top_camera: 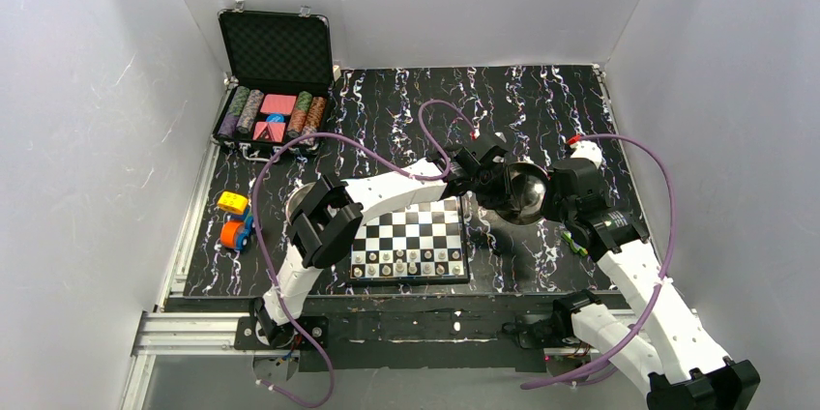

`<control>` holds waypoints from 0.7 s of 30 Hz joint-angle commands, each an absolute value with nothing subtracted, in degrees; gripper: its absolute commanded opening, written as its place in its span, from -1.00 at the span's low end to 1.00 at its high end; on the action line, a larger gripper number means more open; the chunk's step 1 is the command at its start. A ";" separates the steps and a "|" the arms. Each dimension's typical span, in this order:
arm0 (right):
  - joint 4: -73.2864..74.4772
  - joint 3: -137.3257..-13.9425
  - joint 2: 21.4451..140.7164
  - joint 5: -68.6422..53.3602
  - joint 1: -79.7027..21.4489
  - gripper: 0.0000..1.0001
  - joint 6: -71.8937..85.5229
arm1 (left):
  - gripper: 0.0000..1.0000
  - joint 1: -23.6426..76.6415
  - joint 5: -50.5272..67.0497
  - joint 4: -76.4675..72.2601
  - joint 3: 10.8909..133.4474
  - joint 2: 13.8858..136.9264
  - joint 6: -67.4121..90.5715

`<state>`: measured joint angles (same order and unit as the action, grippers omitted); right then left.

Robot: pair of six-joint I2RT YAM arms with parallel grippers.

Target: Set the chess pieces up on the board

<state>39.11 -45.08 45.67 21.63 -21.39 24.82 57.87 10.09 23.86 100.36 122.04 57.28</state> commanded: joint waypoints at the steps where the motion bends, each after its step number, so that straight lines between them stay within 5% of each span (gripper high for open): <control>1: 30.80 -46.14 43.68 16.36 -21.88 -0.97 27.42 | -0.84 57.59 6.29 25.06 100.78 121.11 55.23; 13: 35.92 -47.63 51.56 21.27 -21.02 -0.97 35.61 | -1.00 57.57 4.97 17.68 97.32 114.31 47.59; 21: 33.74 -44.43 57.26 12.19 -12.17 -0.97 38.06 | -1.00 57.48 4.32 14.15 93.68 108.40 40.30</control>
<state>37.80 -45.19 55.75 18.22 -17.12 35.27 57.82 5.98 17.76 95.48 117.64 45.89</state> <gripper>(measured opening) 0.066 0.114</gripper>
